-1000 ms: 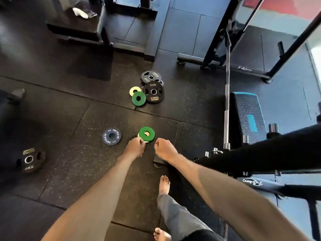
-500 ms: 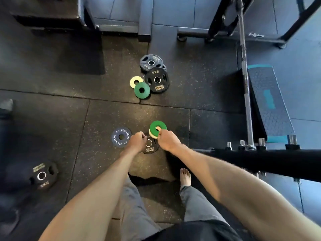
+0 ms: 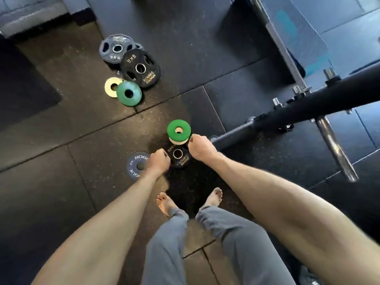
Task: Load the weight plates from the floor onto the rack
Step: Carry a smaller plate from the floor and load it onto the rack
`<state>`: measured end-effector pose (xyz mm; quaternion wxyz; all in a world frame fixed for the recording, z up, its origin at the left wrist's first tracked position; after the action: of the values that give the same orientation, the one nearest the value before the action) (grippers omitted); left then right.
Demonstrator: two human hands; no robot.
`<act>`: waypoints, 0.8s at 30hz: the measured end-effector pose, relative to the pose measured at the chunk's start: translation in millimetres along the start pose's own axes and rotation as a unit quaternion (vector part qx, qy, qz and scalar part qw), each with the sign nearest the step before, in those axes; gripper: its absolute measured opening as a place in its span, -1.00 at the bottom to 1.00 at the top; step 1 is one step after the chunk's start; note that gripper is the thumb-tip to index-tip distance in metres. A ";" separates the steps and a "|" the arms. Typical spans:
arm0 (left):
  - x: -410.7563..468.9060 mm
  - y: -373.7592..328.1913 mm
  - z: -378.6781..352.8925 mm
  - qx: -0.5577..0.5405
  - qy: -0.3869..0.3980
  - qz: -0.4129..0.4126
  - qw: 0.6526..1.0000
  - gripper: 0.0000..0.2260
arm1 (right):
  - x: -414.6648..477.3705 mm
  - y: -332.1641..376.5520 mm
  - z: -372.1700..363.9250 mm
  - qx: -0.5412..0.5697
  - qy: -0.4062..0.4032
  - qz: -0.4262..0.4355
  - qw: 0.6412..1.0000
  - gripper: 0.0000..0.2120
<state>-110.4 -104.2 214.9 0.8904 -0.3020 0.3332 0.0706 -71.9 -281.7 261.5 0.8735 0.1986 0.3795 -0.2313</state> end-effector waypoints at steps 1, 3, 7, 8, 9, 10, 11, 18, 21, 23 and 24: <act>12.7 12.2 -11.9 -0.005 -0.004 0.007 1.000 -0.82 | 14.5 -8.9 -14.0 0.002 0.004 -0.012 1.000 -0.73; 38.5 38.5 -39.1 -0.020 -0.012 0.027 0.999 -0.83 | 47.4 -28.8 -44.1 0.006 0.009 -0.031 0.999 -0.73; 96.4 106.5 -112.8 -0.062 -0.019 0.087 0.994 -0.75 | 126.2 -68.9 -112.3 0.004 0.008 -0.056 0.998 -0.73; 112.6 125.8 -133.5 -0.076 -0.024 0.108 0.991 -0.71 | 148.0 -76.5 -129.9 -0.001 0.008 -0.056 0.998 -0.73; 129.8 143.8 -153.5 -0.087 -0.032 0.123 0.988 -0.68 | 170.0 -83.0 -146.3 -0.005 0.005 -0.056 0.998 -0.74; 144.5 158.4 -171.2 -0.096 -0.039 0.137 0.985 -0.65 | 191.2 -88.7 -162.6 -0.008 0.003 -0.054 0.999 -0.75; 155.9 170.6 -186.1 -0.103 -0.045 0.152 0.982 -0.61 | 211.1 -92.8 -178.0 -0.010 -0.001 -0.049 0.999 -0.75; 210.1 238.1 -264.4 -0.194 -0.081 0.247 0.946 -0.38 | 317.6 -90.7 -253.7 -0.035 -0.056 -0.018 0.998 -0.76; 224.6 253.1 -290.9 -0.235 -0.090 0.266 0.931 -0.43 | 348.1 -88.8 -281.1 -0.049 -0.067 -0.012 0.996 -0.72; 232.9 255.4 -299.4 -0.221 -0.101 0.257 0.935 -0.38 | 361.2 -89.2 -290.5 -0.052 -0.071 -0.014 0.996 -0.67; 235.4 256.2 -300.4 -0.204 -0.108 0.254 0.939 -0.36 | 365.5 -89.5 -292.3 -0.054 -0.074 -0.012 0.996 -0.65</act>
<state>-178.7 -90.7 -239.4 0.7928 -0.3727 0.2790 0.3934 -67.4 -294.4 -214.8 0.9058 0.1289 0.3281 -0.2351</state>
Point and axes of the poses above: each hand's wrist, its own x-axis towards the middle knuckle, its own z-axis out of the back of the hand, y = z × x, the point moved 9 cm from there along x, towards the middle knuckle, and after that the axes turned 15 degrees about -z, right-handed, at the moved point
